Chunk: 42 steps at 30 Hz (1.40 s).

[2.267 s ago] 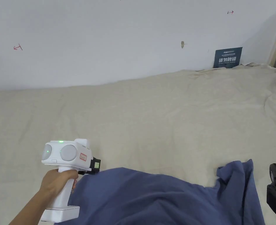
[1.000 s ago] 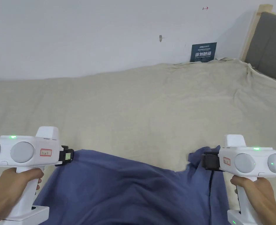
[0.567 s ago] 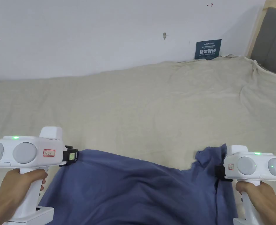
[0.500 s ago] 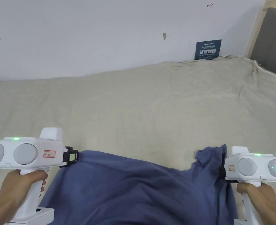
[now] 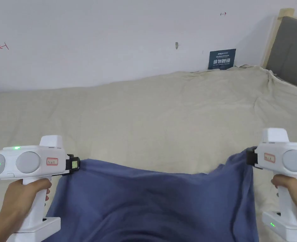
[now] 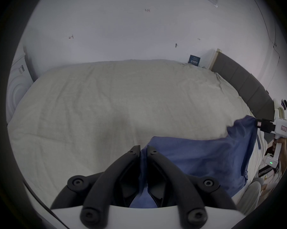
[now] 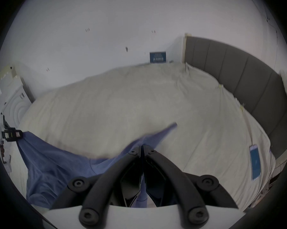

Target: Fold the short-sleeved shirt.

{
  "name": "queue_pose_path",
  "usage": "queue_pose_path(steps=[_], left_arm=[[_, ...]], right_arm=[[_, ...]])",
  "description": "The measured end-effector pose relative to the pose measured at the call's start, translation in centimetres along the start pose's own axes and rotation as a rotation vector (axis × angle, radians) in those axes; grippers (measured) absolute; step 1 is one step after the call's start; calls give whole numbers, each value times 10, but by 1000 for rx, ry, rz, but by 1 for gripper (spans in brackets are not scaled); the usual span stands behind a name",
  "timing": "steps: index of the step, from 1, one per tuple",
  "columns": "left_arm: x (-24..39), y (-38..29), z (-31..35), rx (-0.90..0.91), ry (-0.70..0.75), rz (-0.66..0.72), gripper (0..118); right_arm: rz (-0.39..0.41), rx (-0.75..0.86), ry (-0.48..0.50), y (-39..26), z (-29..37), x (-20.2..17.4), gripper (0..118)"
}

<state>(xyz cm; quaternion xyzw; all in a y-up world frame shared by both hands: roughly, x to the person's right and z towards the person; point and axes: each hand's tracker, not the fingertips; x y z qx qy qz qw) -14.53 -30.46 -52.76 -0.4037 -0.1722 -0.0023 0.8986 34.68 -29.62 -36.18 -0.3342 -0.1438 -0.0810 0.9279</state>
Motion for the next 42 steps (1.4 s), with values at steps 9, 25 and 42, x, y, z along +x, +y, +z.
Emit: queue_pose_path(steps=[9,25,42], left_arm=[[-32,62,70,175,68,109,5],[-41,250,196,530,202,69,5],[-58,146,98,338,184,11,5]], right_arm=[[52,156,35,92,48,-21,0],[140,494,59,293,118,-88,0],[113,370,89,206,65,-78,0]])
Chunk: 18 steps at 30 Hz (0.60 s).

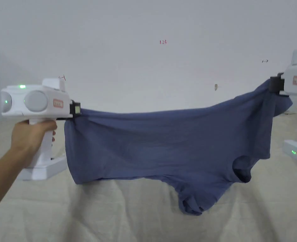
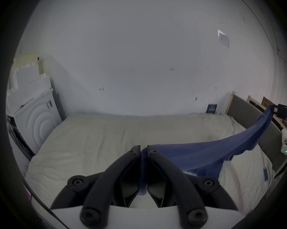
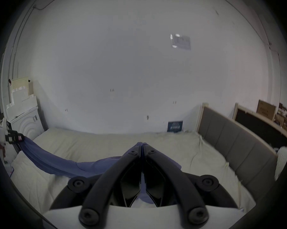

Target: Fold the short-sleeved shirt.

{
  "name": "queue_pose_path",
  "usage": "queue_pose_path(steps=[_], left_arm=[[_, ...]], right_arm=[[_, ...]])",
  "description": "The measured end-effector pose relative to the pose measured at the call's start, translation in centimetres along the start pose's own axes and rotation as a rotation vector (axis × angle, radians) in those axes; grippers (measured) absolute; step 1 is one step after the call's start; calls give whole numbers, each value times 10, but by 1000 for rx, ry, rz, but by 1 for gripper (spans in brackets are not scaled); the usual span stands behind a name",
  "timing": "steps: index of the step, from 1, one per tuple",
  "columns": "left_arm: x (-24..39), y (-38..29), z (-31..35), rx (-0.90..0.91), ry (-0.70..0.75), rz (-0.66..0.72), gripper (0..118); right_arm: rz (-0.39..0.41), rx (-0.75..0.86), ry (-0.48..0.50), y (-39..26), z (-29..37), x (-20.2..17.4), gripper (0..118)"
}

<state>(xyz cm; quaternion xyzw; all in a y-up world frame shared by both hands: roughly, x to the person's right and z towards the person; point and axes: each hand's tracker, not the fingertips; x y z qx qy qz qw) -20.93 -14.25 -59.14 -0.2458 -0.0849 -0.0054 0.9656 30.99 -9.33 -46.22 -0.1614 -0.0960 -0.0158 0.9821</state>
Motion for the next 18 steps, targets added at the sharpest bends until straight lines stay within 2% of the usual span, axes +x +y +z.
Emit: queue_pose_path(steps=[7,11,14,18], left_arm=[[-7,-98,7,-127,-19,25,5],[-10,-150,26,-184,-22,17,5],[-12,-188,44,-222,-25,-6,5],[-20,-232,61,-268,-30,-8,5]], right_arm=[[-52,-105,38,-96,12,7,0],[-33,-154,53,-150,43,5,0],[-75,-190,69,-184,70,8,0],[-81,-216,70,-222,110,9,0]])
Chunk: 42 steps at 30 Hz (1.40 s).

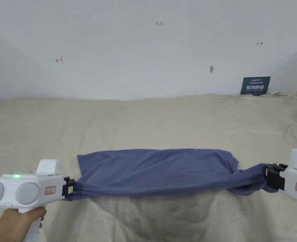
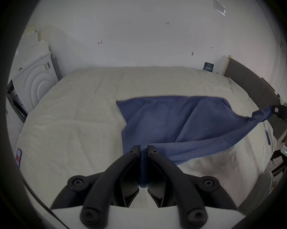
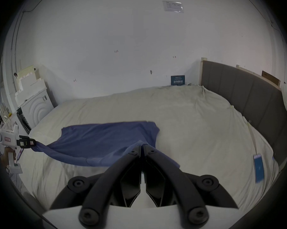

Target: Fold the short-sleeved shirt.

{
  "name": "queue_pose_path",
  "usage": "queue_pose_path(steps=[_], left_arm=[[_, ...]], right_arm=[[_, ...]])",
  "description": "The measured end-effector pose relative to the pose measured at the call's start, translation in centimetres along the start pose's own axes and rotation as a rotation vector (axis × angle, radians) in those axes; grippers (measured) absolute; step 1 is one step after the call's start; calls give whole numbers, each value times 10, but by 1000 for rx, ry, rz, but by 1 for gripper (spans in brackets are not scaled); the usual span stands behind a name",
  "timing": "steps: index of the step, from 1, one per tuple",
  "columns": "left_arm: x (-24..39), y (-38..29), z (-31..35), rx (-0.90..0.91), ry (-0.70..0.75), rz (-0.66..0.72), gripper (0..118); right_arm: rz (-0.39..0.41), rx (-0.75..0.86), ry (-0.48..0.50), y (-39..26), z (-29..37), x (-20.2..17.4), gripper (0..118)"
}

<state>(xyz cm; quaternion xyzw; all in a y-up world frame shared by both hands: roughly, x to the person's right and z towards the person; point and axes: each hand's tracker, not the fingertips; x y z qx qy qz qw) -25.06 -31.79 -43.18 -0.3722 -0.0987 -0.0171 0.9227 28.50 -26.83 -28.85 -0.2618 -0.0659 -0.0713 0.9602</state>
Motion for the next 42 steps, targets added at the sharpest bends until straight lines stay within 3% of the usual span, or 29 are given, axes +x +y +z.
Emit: queue_pose_path(steps=[7,16,21,36,38,40,41,42], left_arm=[[-5,-75,18,-70,11,9,6],[-9,-144,32,-151,17,16,6],[-14,-162,26,-195,34,-3,6],[-11,-185,18,-227,43,24,8],[-11,-184,19,-222,44,50,23],[-12,-182,24,-218,63,89,51],[-12,-180,27,-216,71,106,78],[-13,-179,30,-210,72,127,96]], right_arm=[[-50,-67,6,-70,53,7,0],[-111,-200,-6,-150,74,29,0],[-125,-262,-33,-178,64,41,0],[-158,-433,-107,-215,41,13,1],[-153,-428,-108,-212,45,14,4],[-152,-416,-105,-206,52,11,16],[-145,-408,-103,-202,56,9,35],[-137,-385,-100,-197,61,8,54]])
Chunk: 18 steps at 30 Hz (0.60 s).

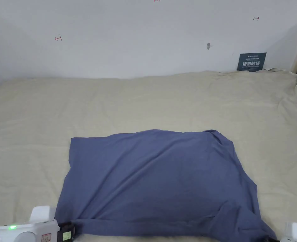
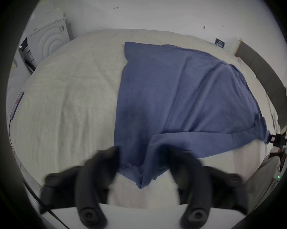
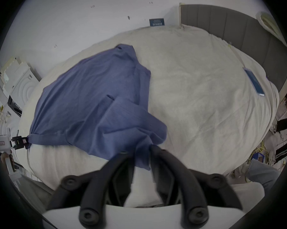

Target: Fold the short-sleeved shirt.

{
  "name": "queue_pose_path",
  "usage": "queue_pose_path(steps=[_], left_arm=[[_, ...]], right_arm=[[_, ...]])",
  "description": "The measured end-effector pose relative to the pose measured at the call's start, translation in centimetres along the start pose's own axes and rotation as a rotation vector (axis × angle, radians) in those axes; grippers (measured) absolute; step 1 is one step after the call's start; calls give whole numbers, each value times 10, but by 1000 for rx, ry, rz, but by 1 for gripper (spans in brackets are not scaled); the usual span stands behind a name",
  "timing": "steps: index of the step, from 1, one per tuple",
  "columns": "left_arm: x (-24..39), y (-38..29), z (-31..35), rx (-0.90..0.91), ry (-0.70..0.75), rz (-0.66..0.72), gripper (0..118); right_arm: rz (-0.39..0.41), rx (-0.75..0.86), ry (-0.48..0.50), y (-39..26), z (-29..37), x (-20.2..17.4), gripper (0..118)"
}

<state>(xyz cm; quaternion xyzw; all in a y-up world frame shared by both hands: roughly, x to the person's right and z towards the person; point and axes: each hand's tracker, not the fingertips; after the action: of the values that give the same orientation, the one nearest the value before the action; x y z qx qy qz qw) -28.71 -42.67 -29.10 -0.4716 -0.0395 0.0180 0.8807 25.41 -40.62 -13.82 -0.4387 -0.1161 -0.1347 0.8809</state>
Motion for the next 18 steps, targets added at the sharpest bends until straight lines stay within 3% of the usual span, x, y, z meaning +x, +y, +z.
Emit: queue_pose_path(steps=[2,3,12,18], left_arm=[[-1,2,8,16,-16,47,110],[-1,4,14,37,-30,63,110],[25,46,82,339,-7,5,110],[48,72,120,584,39,-42,109]], right_arm=[[24,43,5,7,13,-5,93],[36,83,6,10,21,-8,100],[99,415,36,70,90,-42,103],[157,608,4,89,116,-72,102]])
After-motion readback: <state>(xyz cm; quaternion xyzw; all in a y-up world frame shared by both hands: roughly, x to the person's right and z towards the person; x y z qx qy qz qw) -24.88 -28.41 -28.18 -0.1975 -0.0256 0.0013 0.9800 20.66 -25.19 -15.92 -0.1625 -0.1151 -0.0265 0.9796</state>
